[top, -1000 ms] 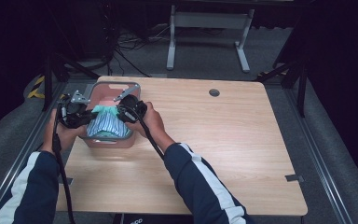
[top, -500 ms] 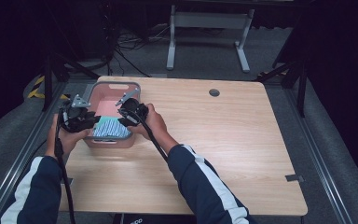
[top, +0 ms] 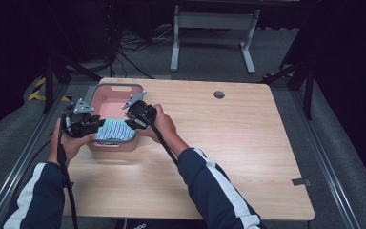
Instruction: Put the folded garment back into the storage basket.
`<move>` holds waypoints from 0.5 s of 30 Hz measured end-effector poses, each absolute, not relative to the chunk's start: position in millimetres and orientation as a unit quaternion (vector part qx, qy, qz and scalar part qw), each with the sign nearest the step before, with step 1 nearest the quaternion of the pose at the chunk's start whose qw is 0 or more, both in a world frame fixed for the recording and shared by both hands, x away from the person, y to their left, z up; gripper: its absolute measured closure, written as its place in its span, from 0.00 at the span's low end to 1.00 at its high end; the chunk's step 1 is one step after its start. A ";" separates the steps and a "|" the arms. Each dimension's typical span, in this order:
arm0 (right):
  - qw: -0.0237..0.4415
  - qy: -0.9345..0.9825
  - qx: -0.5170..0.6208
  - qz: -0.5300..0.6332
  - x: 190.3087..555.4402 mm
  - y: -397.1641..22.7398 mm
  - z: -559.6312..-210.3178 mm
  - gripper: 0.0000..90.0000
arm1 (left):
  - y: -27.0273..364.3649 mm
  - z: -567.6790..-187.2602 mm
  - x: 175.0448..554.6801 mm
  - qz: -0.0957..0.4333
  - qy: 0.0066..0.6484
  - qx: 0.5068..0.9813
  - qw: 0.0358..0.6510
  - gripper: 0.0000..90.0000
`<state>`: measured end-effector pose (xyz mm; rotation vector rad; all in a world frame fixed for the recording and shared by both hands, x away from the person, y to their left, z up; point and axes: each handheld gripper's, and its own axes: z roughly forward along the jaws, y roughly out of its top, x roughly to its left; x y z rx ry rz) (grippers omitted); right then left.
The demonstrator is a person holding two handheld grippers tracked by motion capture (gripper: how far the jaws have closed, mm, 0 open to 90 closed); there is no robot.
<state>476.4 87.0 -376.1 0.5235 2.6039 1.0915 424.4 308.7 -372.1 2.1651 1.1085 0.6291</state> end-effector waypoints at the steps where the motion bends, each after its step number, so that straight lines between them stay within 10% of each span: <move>1: 0.135 0.899 0.181 0.376 476.0 86.6 -375.6 0.77 | 308.1 -370.2 423.2 0.238 0.420 0.819 0.308 0.78; 15: 0.155 0.908 0.154 0.358 465.2 60.8 -361.5 0.69 | 287.6 -358.3 404.4 0.255 0.396 0.811 0.346 0.68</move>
